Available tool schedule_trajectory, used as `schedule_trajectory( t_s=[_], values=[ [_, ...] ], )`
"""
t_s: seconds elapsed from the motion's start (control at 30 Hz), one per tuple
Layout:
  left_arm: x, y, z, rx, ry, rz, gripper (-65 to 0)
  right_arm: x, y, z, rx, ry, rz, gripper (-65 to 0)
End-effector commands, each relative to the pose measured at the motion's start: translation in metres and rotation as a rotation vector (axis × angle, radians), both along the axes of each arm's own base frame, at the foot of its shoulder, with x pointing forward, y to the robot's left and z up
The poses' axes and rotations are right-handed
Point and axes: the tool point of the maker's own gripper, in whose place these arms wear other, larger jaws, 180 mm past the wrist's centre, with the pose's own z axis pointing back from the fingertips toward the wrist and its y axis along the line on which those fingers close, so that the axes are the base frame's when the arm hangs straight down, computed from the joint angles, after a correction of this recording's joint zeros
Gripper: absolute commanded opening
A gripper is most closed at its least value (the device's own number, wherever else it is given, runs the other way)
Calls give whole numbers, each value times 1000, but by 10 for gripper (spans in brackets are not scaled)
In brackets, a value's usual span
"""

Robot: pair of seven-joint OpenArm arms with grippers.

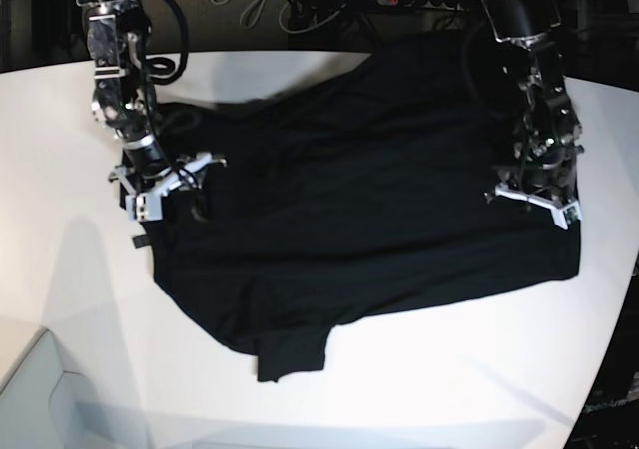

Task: Layout the t-shirt on the table in an organized manner, then fold the t-shirt properly
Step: 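Grasp the shirt edges and pull the right gripper away from the left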

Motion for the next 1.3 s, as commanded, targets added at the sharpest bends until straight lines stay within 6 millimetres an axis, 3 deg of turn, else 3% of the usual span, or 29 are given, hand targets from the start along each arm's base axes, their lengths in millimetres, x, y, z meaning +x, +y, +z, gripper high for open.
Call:
schedule_trajectory(
  t_s=[0.0,0.17,0.47,0.57,0.67,0.93,1.07,1.27],
  values=[
    [11,7,13,22,-33,1,-432,8,-8,15,-11,-56,-2,-306],
    [7,17,-3,30,-15,17,-432,-2,-12,6,-20,-26,-6,-306],
    [3,18,-15,33,-10,24,-432,-17,-15,-7,-31,14,1,-311],
    [9,19,-11,37,-20,24,-432,-20,-15,-9,-31,22,1,-315],
    [9,19,-11,35,-21,25,-432,-21,-14,-10,-31,24,2,-374],
    [9,19,-11,36,-21,22,-432,-24,-16,-16,-31,42,-2,-650],
    [9,18,-11,36,-21,20,-432,-28,-17,-16,-30,40,-6,-650],
    [10,19,-11,37,-23,20,-432,-30,-16,15,-34,-35,-7,-650]
  ],
)
